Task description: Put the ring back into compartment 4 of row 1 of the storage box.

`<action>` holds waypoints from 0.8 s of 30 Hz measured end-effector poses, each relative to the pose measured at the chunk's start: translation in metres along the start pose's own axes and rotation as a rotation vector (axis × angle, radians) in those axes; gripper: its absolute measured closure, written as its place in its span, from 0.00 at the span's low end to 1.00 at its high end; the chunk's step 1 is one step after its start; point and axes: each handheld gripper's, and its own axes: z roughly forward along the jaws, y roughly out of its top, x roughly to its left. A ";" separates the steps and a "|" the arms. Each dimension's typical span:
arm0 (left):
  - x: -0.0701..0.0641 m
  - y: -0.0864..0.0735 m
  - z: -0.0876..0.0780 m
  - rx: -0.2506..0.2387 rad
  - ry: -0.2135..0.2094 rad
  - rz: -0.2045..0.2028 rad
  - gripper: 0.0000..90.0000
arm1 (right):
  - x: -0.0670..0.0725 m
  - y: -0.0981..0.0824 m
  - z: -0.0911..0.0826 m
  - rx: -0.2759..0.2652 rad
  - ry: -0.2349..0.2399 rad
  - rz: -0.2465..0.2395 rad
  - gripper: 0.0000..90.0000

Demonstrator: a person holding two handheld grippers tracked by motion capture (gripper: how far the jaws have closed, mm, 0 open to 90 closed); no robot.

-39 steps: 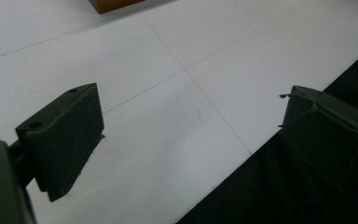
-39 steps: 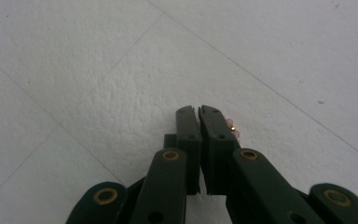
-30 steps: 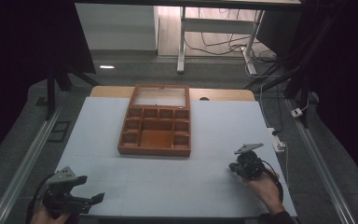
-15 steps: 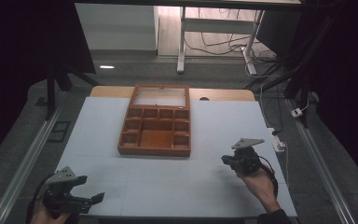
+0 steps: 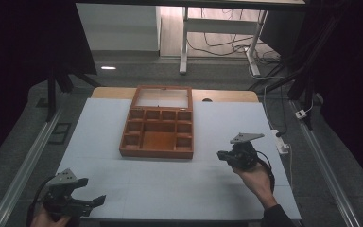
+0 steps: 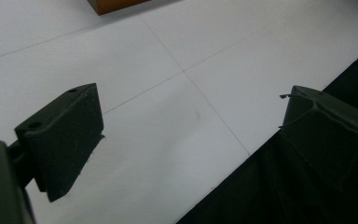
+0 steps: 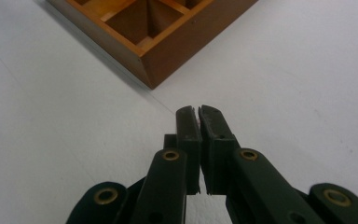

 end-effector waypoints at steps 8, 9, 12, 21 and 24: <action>0.000 0.000 0.000 0.002 0.001 0.000 0.06 | -0.001 0.009 0.004 -0.016 0.033 0.021 0.96; 0.000 0.000 0.000 0.002 0.000 0.000 0.06 | -0.001 0.010 0.005 -0.016 0.033 0.021 0.96; 0.000 0.000 0.000 0.002 0.000 0.000 0.06 | -0.001 0.013 0.007 -0.020 0.034 0.015 0.96; 0.000 0.000 0.000 -0.001 -0.004 0.001 0.06 | -0.002 0.028 0.016 -0.040 0.044 0.015 0.96; 0.000 0.000 0.000 -0.002 -0.004 0.001 0.06 | -0.002 0.034 0.020 -0.045 0.049 0.013 0.96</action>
